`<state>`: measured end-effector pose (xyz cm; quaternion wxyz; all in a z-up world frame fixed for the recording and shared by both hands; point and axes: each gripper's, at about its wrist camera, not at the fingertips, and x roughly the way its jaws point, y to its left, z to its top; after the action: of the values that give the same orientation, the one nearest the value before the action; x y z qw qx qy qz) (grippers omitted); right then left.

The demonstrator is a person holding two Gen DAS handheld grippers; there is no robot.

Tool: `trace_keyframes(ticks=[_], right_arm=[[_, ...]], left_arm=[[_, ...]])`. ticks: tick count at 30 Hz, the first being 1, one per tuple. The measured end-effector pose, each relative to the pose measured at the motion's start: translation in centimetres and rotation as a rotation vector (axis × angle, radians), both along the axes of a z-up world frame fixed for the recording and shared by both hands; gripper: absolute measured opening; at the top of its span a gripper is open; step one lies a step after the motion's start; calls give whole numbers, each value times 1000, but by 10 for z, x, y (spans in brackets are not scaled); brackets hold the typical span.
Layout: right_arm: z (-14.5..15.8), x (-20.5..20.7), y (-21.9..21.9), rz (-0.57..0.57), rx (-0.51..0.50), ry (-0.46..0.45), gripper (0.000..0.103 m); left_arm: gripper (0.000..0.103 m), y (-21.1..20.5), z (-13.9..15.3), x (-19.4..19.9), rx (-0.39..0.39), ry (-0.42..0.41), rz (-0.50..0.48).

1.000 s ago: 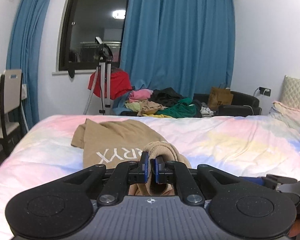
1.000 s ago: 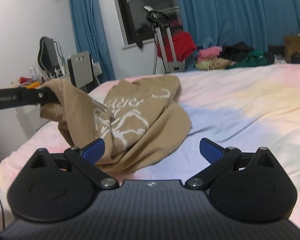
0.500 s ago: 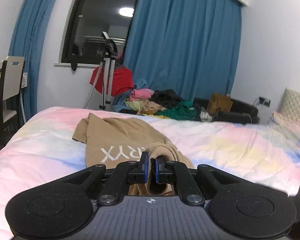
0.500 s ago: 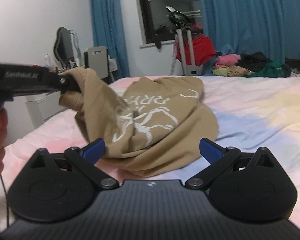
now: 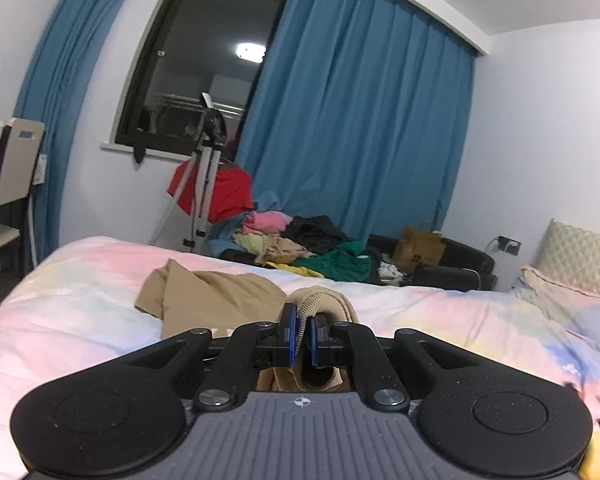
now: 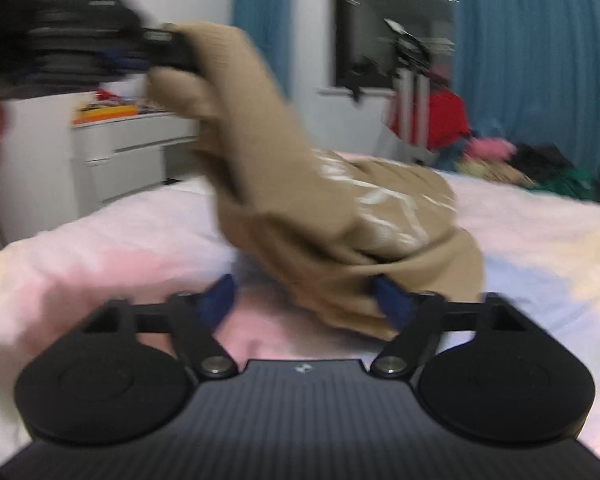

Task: Fold clothes

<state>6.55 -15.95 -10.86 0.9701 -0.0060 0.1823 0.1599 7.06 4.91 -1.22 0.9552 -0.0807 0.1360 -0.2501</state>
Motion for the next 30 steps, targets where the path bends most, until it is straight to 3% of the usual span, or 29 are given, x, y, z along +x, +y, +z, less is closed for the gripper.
trace_keyframes(ticks=[1, 3, 6, 9, 12, 16, 20, 22, 24, 26, 29, 30], right_arm=[[1, 3, -8, -21, 33, 13, 60], [2, 8, -26, -62, 98, 40, 39], [11, 9, -48, -106, 188, 37, 18], [27, 3, -64, -134, 241, -1, 12], [43, -4, -81, -163, 278, -46, 11], [61, -7, -103, -204, 308, -79, 11], [54, 9, -126, -278, 326, 33, 13], [39, 25, -140, -307, 349, 166, 18], [21, 37, -151, -342, 387, 287, 39], [9, 39, -159, -369, 426, 361, 51], [12, 30, -163, -333, 457, 372, 51], [17, 26, -163, -329, 446, 362, 58]], left_arm=[[7, 1, -1, 1, -15, 14, -14], [7, 3, -4, 6, -50, 49, -39], [7, 4, -8, 11, -70, 80, -49], [7, 2, -11, 12, -55, 88, -46], [8, -8, -14, 10, 30, 75, -26], [9, -25, -25, 5, 134, 62, -73], [9, -43, -42, 5, 206, 87, -144], [9, -52, -51, 6, 243, 105, -172], [9, -54, -59, 7, 255, 125, -181], [9, -54, -66, 10, 257, 143, -186], [9, -47, -67, 18, 223, 161, -177], [9, -44, -66, 22, 210, 170, -171]])
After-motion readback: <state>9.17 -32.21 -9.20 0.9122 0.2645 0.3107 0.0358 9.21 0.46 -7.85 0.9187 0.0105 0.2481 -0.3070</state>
